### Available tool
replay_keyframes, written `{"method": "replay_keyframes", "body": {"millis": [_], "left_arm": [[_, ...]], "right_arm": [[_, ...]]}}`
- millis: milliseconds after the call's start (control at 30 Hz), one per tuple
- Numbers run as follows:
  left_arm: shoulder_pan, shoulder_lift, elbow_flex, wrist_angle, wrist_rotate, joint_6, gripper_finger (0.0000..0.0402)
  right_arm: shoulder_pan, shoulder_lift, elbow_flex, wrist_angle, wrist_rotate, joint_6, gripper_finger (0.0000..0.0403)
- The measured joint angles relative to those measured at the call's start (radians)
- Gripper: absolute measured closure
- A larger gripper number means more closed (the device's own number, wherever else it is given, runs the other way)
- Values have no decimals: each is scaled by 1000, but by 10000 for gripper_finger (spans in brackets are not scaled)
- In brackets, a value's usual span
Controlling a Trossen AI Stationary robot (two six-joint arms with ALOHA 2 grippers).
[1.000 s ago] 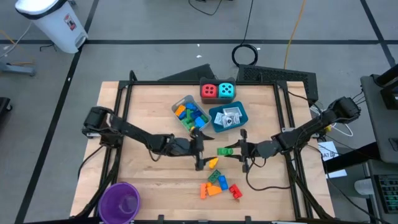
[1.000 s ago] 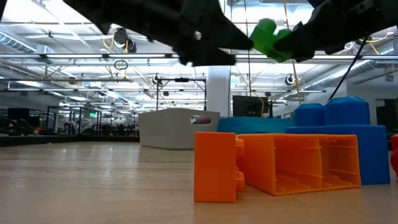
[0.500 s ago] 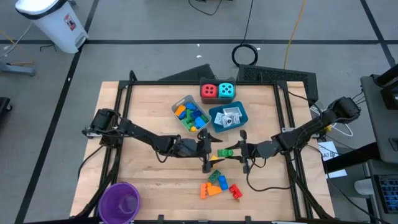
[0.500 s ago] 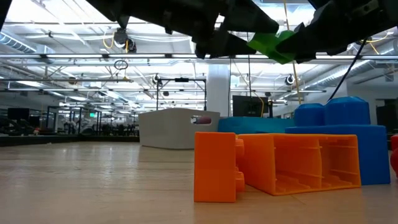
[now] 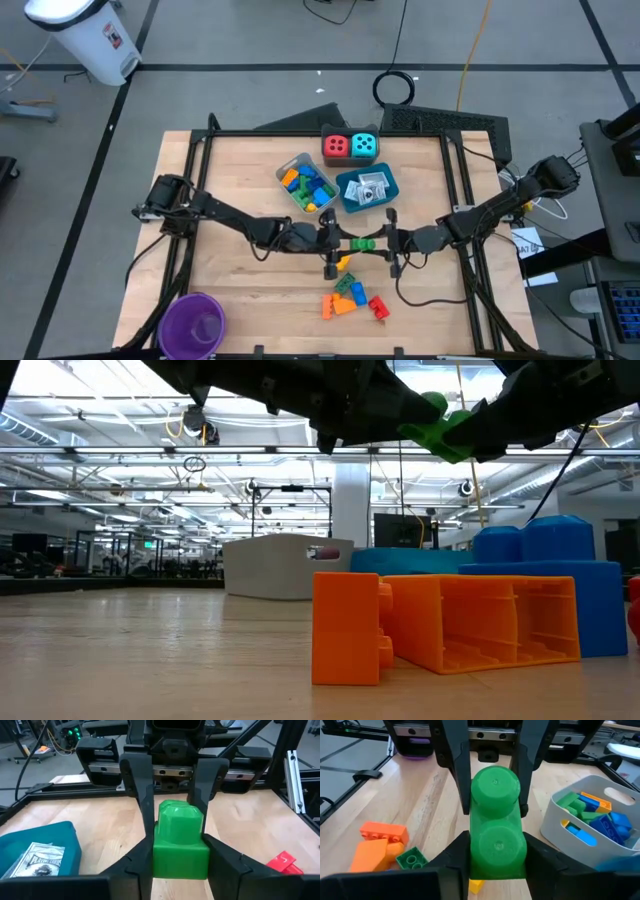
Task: Pick & Place Toys
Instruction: Put the green game piece into the gray bin
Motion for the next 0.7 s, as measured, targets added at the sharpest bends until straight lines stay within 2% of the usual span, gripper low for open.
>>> {"method": "replay_keyframes", "body": {"millis": [100, 233, 333, 500, 633, 700], "left_arm": [[7, 0, 7, 1, -6, 30, 261], [10, -33, 1, -36, -101, 17, 261], [22, -75, -25, -89, -130, -16, 261], [54, -128, -88, -109, -352, -40, 261], [71, -186, -178, -115, -406, -134, 261], [102, -210, -234, -132, -468, -205, 261]], "right_arm": [[0, 0, 0, 2, 14, 15, 263], [-3, -22, 2, -11, 31, 24, 234], [-3, -62, 1, -76, 40, 30, 217], [5, -130, -1, -157, -15, 81, 201], [7, -142, -1, -166, 11, 90, 198], [9, -143, -1, -156, 5, 85, 200]]}}
